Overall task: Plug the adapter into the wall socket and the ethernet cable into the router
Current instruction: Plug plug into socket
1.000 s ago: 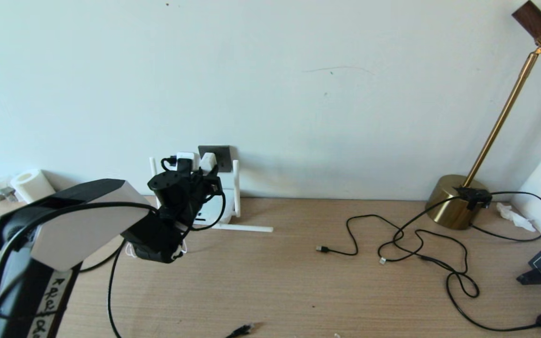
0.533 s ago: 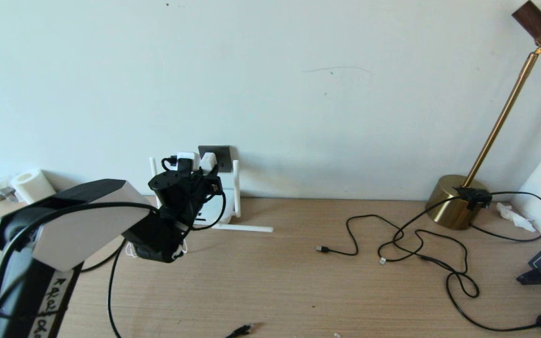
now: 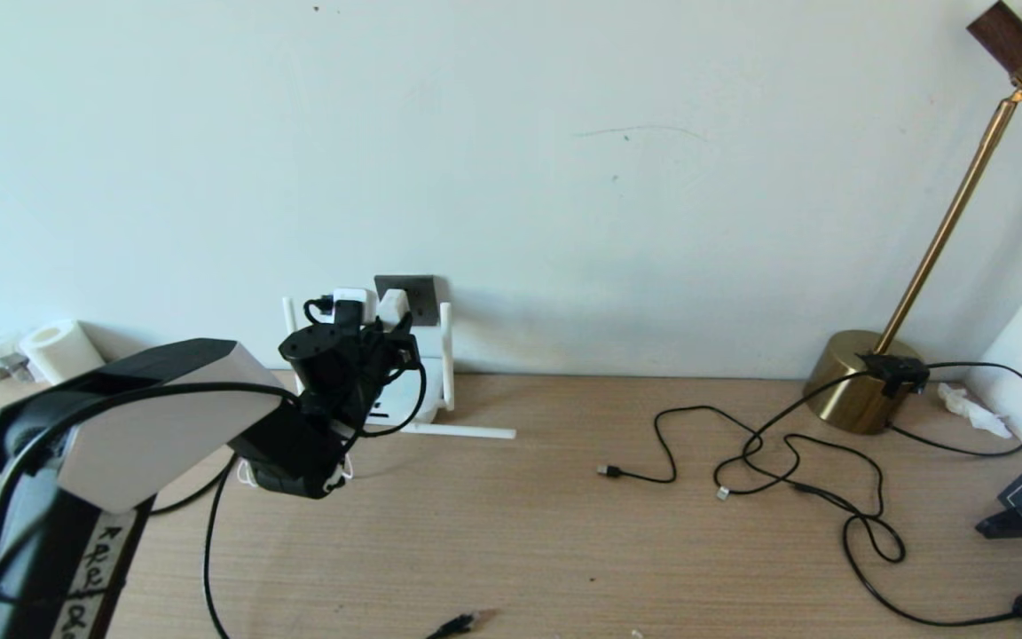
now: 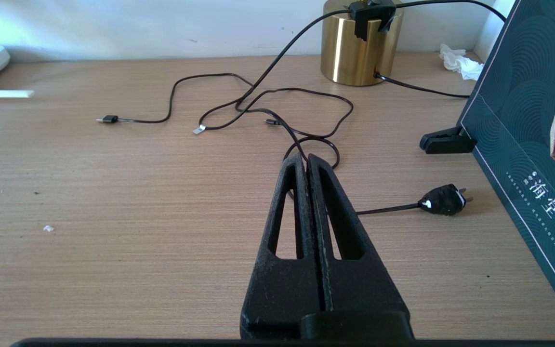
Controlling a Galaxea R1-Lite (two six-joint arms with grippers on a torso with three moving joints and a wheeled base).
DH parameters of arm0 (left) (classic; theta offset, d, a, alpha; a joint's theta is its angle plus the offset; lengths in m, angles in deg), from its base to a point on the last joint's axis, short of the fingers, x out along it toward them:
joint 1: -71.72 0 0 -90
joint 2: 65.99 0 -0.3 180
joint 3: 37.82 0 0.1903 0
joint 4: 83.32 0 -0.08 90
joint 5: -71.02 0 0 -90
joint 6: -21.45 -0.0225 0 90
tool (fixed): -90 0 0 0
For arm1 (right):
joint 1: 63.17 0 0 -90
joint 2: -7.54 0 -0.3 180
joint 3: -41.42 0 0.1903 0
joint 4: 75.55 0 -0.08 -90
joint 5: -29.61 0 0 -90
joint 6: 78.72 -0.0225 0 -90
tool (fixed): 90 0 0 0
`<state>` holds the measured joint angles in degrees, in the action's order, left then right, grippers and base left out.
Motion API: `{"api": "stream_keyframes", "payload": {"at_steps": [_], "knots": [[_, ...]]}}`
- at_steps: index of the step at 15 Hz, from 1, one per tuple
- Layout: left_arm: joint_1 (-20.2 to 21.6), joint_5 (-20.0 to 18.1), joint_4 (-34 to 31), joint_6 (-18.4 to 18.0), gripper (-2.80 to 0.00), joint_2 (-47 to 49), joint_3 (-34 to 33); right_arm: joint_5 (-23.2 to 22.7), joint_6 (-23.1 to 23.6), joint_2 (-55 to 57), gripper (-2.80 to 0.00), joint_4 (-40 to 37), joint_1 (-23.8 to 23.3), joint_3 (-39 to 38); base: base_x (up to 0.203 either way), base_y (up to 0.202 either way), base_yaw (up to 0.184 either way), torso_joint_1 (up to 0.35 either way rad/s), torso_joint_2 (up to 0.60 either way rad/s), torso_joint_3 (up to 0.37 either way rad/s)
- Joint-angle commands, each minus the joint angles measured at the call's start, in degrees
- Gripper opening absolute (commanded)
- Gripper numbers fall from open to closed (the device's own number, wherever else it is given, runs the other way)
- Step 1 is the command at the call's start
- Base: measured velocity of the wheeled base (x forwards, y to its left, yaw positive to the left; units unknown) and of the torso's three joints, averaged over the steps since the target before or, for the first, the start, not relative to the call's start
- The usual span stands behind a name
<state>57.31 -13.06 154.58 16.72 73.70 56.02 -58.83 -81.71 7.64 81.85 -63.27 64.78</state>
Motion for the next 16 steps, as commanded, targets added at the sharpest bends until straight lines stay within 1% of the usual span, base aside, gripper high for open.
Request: {"api": "stream_keyframes", "payload": {"at_steps": [1, 4, 16], "knots": [[0.1, 0.0, 0.3, 0.0, -2.80, 0.5, 0.6, 0.0, 0.0, 0.0, -2.80, 0.0, 0.0, 0.0, 0.000, 0.000, 0.000, 0.000, 0.00, 0.000], [0.5, -0.2, 0.0, 0.0, -2.80, 1.8, 3.4, 0.0, 0.0, 0.0, -2.80, 0.0, 0.0, 0.0, 0.000, 0.000, 0.000, 0.000, 0.00, 0.000], [0.7, -0.5, -2.5, -0.1, -2.80, 2.3, 6.1, 0.0, 0.0, 0.0, -2.80, 0.0, 0.0, 0.0, 0.000, 0.000, 0.000, 0.000, 0.00, 0.000]]}}
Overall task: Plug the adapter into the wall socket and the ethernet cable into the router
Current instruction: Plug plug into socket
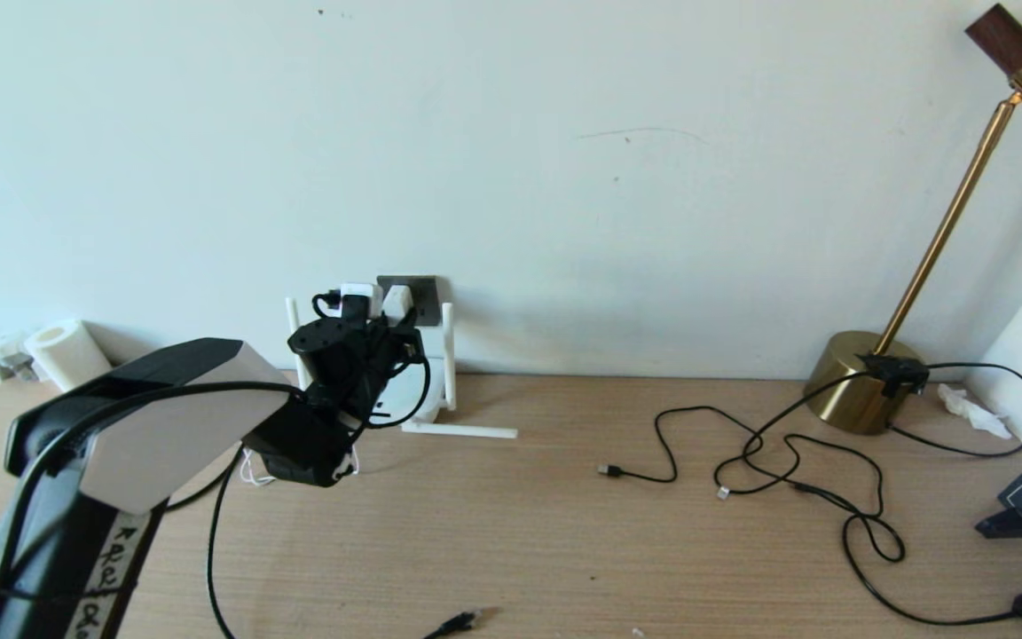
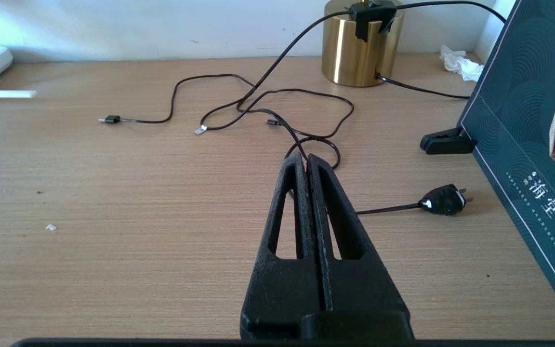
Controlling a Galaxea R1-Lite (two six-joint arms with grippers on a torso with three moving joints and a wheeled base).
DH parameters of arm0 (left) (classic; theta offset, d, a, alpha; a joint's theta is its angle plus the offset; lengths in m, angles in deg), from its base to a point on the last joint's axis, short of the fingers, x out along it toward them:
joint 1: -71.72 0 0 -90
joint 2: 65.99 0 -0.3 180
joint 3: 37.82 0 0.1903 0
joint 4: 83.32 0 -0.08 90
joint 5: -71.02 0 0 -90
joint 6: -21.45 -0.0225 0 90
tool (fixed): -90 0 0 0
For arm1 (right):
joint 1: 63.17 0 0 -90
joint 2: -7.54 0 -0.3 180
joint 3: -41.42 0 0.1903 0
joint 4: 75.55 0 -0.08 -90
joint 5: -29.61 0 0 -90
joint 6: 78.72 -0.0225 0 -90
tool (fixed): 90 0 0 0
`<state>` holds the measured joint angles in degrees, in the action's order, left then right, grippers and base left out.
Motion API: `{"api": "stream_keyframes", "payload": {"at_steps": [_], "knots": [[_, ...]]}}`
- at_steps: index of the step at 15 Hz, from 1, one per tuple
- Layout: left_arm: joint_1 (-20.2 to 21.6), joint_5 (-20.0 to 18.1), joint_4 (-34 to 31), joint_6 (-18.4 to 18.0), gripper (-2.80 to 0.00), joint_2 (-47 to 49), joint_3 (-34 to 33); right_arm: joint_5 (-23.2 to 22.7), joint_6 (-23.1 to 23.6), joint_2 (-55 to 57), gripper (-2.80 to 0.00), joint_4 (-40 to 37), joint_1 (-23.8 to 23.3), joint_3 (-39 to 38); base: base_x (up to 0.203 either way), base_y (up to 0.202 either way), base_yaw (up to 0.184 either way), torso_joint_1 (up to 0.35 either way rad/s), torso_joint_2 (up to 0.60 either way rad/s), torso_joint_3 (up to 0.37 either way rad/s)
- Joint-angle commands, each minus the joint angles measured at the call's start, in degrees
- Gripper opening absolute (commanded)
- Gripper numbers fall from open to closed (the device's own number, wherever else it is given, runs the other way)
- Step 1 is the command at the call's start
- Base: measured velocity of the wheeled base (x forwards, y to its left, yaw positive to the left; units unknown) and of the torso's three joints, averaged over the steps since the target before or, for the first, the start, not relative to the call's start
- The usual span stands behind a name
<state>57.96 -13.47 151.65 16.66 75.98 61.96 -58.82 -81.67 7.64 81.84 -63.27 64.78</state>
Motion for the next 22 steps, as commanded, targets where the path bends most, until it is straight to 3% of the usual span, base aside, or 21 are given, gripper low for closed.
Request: {"api": "stream_keyframes", "payload": {"at_steps": [1, 22], "knots": [[0.1, -0.1, 0.4, 0.0, -2.80, 0.1, 0.1, 0.0, 0.0, 0.0, -2.80, 0.0, 0.0, 0.0, 0.000, 0.000, 0.000, 0.000, 0.00, 0.000], [0.9, 0.1, -1.2, -0.1, -2.80, 1.5, 2.5, 0.0, 0.0, 0.0, -2.80, 0.0, 0.0, 0.0, 0.000, 0.000, 0.000, 0.000, 0.00, 0.000]]}}
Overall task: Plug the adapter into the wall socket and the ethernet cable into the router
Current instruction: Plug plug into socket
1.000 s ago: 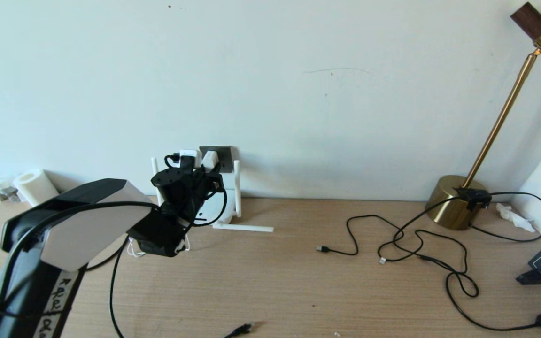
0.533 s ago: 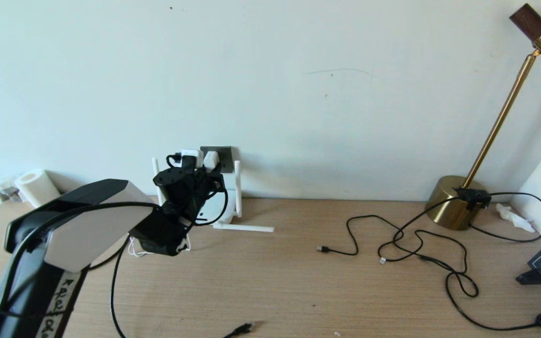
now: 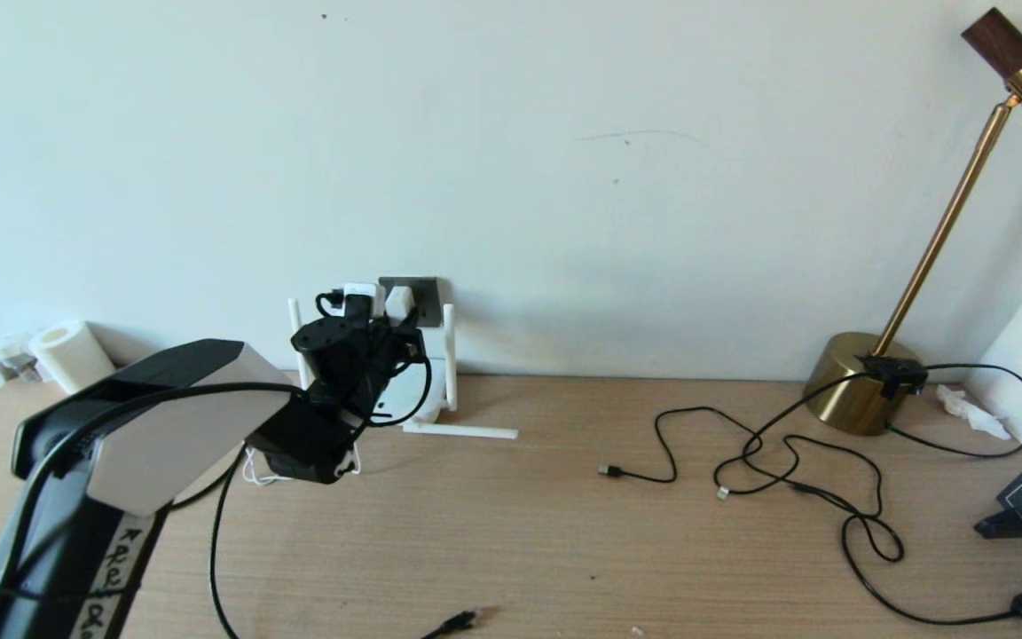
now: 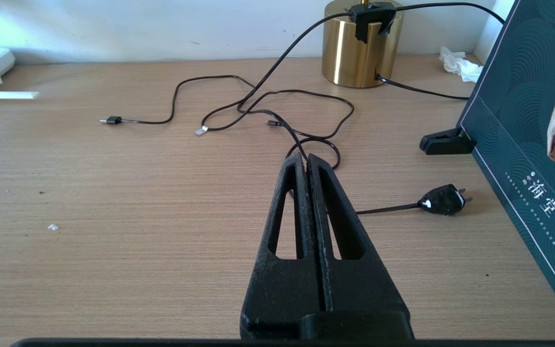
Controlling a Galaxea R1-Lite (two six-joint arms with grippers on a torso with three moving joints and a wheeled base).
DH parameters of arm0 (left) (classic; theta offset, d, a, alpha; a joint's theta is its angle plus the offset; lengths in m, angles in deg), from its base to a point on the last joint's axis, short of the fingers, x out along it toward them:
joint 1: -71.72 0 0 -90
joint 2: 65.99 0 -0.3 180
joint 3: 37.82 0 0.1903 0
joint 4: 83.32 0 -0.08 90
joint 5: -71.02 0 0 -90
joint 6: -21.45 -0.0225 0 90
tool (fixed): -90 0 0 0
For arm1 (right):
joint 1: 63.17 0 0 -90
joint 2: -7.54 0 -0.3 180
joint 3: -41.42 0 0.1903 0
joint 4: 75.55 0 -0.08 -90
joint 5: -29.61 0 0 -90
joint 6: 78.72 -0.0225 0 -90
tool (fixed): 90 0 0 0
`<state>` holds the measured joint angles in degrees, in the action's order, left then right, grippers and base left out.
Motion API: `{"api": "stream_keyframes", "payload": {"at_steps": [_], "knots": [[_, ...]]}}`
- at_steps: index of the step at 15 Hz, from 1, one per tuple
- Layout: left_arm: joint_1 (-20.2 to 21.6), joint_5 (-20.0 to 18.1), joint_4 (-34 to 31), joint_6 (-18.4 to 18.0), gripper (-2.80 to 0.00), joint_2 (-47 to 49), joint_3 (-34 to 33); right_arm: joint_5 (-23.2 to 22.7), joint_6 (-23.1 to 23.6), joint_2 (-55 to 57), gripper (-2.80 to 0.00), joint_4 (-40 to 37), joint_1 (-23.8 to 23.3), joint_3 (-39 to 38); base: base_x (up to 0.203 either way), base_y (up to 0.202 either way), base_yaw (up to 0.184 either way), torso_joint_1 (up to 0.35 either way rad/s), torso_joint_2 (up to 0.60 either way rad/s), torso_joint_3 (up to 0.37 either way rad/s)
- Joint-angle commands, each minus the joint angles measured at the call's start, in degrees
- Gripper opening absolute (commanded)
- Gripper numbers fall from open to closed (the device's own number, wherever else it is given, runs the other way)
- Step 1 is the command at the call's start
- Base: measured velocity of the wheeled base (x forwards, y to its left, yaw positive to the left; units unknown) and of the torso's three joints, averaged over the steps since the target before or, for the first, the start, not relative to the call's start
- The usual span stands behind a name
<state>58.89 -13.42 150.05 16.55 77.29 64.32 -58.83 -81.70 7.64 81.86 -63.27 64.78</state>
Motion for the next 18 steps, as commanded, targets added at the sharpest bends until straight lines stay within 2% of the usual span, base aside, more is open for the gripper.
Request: {"api": "stream_keyframes", "payload": {"at_steps": [1, 6, 7, 15, 18], "knots": [[-0.1, 0.1, 0.4, 0.0, -2.80, 0.2, 0.2, 0.0, 0.0, 0.0, -2.80, 0.0, 0.0, 0.0, 0.000, 0.000, 0.000, 0.000, 0.00, 0.000], [-0.2, 0.0, 0.4, 0.0, -2.80, 0.1, 0.2, 0.0, 0.0, 0.0, -2.80, 0.0, 0.0, 0.0, 0.000, 0.000, 0.000, 0.000, 0.00, 0.000], [-0.2, 0.0, 0.4, 0.0, 0.00, 0.0, 0.2, 0.0, 0.0, 0.0, -2.80, 0.0, 0.0, 0.0, 0.000, 0.000, 0.000, 0.000, 0.00, 0.000], [-0.1, 0.0, 0.6, 0.1, 0.00, -0.8, -0.2, 0.0, 0.0, 0.0, -2.80, 0.0, 0.0, 0.0, 0.000, 0.000, 0.000, 0.000, 0.00, 0.000], [-0.2, 0.0, 0.9, 0.1, 0.00, -1.6, -2.9, 0.0, 0.0, 0.0, -2.80, 0.0, 0.0, 0.0, 0.000, 0.000, 0.000, 0.000, 0.00, 0.000]]}}
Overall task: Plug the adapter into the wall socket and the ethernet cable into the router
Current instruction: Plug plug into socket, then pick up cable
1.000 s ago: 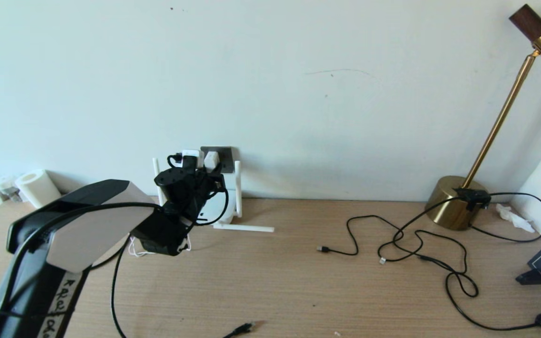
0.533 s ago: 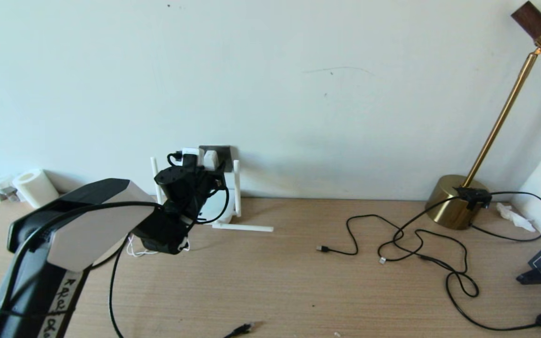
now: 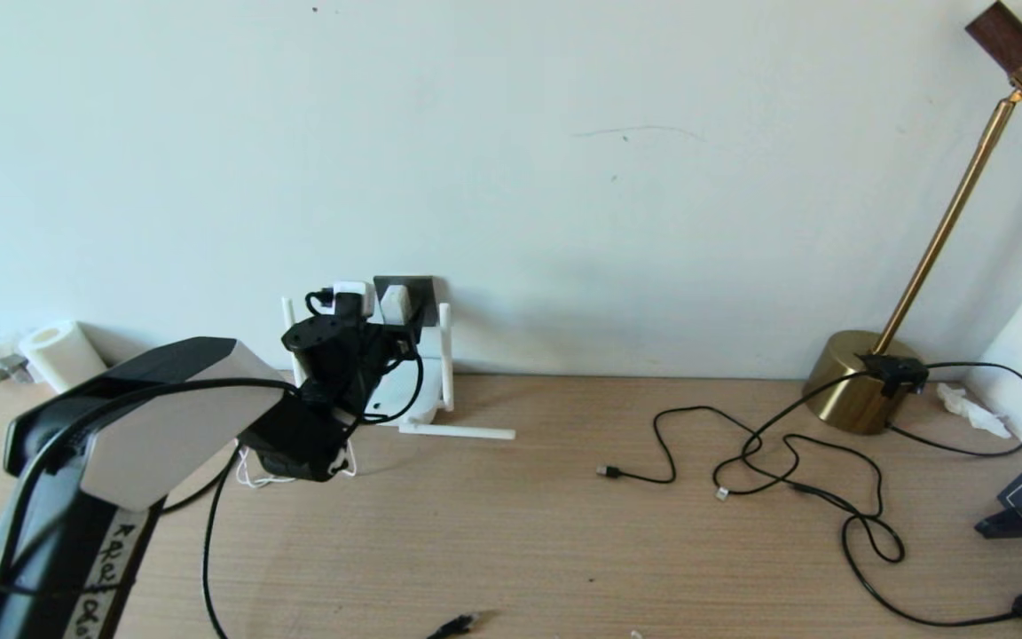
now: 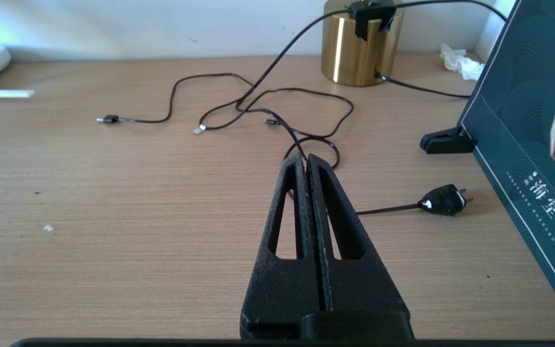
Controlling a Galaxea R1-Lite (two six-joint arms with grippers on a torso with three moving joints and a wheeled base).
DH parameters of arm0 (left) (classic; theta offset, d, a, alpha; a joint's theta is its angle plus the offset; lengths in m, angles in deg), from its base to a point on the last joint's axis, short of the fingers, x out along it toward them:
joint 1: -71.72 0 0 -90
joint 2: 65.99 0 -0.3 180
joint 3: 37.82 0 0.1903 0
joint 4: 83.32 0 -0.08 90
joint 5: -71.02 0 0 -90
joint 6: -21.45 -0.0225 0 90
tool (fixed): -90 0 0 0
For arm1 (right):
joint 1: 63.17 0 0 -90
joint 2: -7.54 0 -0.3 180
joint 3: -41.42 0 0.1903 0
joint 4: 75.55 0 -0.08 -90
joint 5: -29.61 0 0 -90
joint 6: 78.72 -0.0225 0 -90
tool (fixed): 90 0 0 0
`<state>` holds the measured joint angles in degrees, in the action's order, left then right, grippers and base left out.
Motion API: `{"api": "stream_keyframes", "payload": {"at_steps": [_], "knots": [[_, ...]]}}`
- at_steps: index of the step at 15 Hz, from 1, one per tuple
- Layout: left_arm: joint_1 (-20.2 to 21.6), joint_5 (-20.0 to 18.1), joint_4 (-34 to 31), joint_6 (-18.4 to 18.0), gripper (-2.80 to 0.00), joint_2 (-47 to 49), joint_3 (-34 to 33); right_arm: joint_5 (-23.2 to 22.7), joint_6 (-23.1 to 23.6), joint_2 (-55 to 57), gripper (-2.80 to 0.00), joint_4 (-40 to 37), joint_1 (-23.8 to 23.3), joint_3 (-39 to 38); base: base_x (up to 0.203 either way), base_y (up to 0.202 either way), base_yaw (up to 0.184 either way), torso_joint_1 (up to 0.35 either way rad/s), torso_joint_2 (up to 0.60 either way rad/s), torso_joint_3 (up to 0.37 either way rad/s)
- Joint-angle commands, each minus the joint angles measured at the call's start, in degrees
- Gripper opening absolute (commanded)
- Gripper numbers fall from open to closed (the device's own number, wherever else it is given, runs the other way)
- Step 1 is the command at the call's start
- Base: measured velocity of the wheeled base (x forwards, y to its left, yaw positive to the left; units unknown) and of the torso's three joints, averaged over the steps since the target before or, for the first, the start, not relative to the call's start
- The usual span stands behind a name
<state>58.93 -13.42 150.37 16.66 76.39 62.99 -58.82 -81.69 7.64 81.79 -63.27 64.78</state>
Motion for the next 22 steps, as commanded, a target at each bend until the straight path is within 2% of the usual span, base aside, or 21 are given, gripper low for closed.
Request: {"api": "stream_keyframes", "payload": {"at_steps": [1, 7, 10, 16, 19, 22], "knots": [[-0.3, -0.1, 0.8, 0.0, 0.00, -1.4, -2.8, 0.0, 0.0, 0.0, -2.80, 0.1, 0.0, 0.0, 0.000, 0.000, 0.000, 0.000, 0.00, 0.000], [-0.6, -0.5, 1.9, 0.2, 0.00, -6.1, -7.4, 0.0, 0.0, 0.0, -2.80, 0.1, 0.0, 0.0, 0.000, 0.000, 0.000, 0.000, 0.00, 0.000], [-0.9, -0.7, 2.0, 0.3, 0.00, -10.4, -12.3, 0.0, 0.0, 0.0, -2.80, 0.1, 0.0, 0.0, 0.000, 0.000, 0.000, 0.000, 0.00, 0.000], [-1.3, -0.8, 1.6, 0.3, 0.00, -26.5, -23.1, 0.0, 0.0, 0.0, -2.80, 0.1, 0.0, 0.0, 0.000, 0.000, 0.000, 0.000, 0.00, 0.000], [-1.3, -2.2, -2.2, 0.2, 0.00, -39.7, -31.4, 0.0, 0.0, 0.0, -2.80, 0.1, 0.0, 0.0, 0.000, 0.000, 0.000, 0.000, 0.00, 0.000], [-2.6, -4.9, -13.1, 0.1, 0.00, -56.3, -37.9, 0.0, 0.0, 0.0, -2.80, 0.1, 0.0, 0.0, 0.000, 0.000, 0.000, 0.000, 0.00, 0.000]]}}
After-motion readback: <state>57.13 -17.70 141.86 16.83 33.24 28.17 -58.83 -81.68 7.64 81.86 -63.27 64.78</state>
